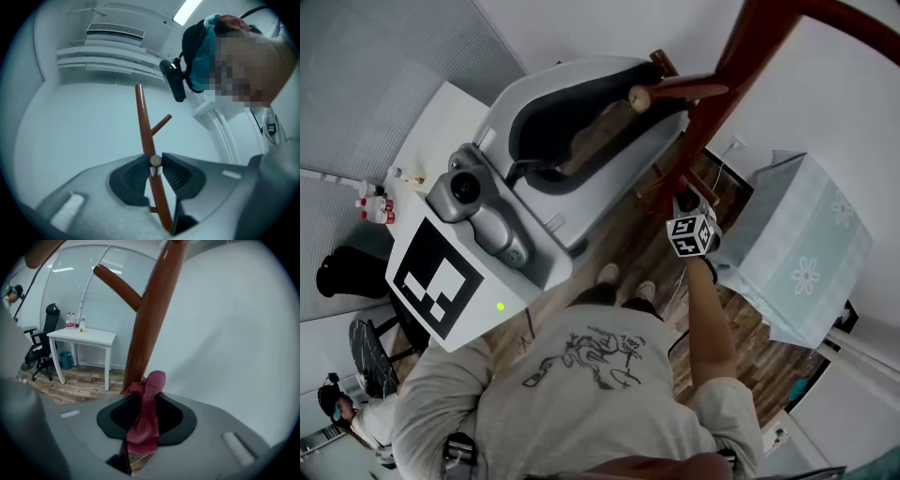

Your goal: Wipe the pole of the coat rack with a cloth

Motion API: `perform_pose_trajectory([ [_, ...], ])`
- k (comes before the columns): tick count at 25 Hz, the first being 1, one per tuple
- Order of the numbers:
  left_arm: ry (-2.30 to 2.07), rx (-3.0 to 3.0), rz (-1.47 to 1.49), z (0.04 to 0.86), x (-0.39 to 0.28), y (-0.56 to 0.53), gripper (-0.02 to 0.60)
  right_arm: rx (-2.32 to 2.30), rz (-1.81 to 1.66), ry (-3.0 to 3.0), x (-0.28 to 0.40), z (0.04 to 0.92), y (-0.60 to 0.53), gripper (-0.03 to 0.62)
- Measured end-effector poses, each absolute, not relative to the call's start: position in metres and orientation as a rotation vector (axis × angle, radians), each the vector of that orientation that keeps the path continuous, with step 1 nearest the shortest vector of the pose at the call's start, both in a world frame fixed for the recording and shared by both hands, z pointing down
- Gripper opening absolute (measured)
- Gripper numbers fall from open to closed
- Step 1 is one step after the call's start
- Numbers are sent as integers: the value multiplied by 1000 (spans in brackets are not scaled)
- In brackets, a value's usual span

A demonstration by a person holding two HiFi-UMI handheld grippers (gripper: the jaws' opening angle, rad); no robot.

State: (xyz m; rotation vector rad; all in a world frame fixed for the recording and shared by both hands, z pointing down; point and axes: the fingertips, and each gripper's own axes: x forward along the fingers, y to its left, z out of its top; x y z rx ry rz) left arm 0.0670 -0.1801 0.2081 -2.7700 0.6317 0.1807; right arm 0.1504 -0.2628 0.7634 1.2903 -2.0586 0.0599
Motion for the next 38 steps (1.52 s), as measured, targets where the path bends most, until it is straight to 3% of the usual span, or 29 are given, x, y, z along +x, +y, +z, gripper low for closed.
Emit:
perform_pose_trajectory([
  [14,607,-2764,168,212,64,-183,83,1190,6,-2049,156,804,-293,106],
  [24,602,-2765,164,212,65,-183,83,1204,-27,-1962,196,791,-321,106],
  [38,589,-2766,165,211,65,-182,83,1059,-2,-2022,147,826,-290,106],
])
